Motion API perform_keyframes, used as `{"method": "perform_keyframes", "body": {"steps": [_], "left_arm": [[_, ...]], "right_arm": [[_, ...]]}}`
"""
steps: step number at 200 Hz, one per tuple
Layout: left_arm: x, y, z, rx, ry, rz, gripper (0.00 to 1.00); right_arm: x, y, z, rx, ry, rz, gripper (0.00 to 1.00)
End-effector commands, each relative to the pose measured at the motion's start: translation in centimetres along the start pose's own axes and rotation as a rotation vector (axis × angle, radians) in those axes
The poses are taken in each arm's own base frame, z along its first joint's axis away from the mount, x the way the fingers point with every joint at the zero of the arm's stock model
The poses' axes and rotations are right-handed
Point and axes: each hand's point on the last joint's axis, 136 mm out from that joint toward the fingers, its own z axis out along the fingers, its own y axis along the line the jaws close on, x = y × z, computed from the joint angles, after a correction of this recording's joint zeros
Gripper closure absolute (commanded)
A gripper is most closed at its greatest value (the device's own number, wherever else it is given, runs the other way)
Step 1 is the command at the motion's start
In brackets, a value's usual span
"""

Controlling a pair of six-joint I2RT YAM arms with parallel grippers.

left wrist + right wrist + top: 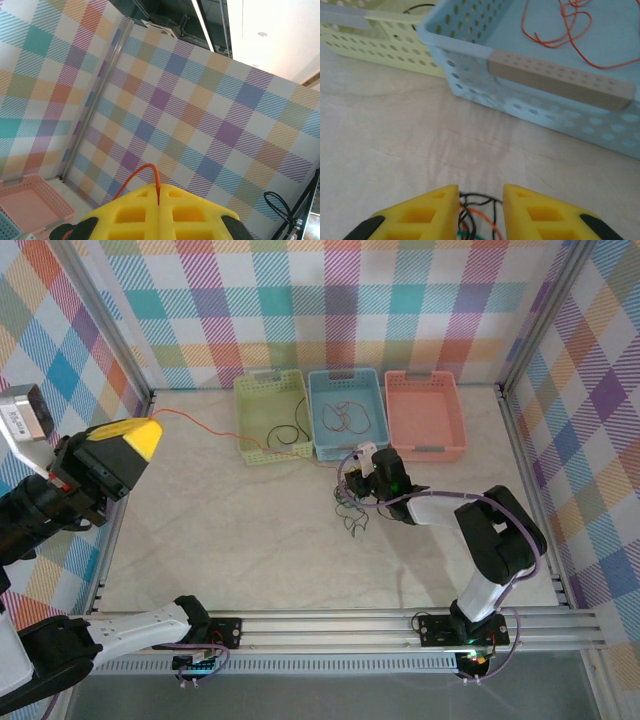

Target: Untangle the cables

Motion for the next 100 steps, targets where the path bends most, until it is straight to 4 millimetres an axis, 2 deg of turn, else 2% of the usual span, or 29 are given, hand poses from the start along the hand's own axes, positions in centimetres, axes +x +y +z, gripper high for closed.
{"method": "perform_keyframes", "body": {"steps": [1,58,100], "left_arm": [[-2.1,-2.0,-2.4,0.064,-0.069,0.002,1.00],[-3.0,-2.3,-4.7,0.059,-0.118,0.023,1.00],[-4.2,-3.0,-7.1,0.072,-0.183,0.047,1.00]], "right_arm": [[0.0,-1.3,-1.0,0.062,0.003,0.046,0.69],[0.7,-3.9,-2.2,0.172,0.004,0.096,0.69],[1.6,-4.5,-2.8,0.197,0.019,0.108,0.67]]}}
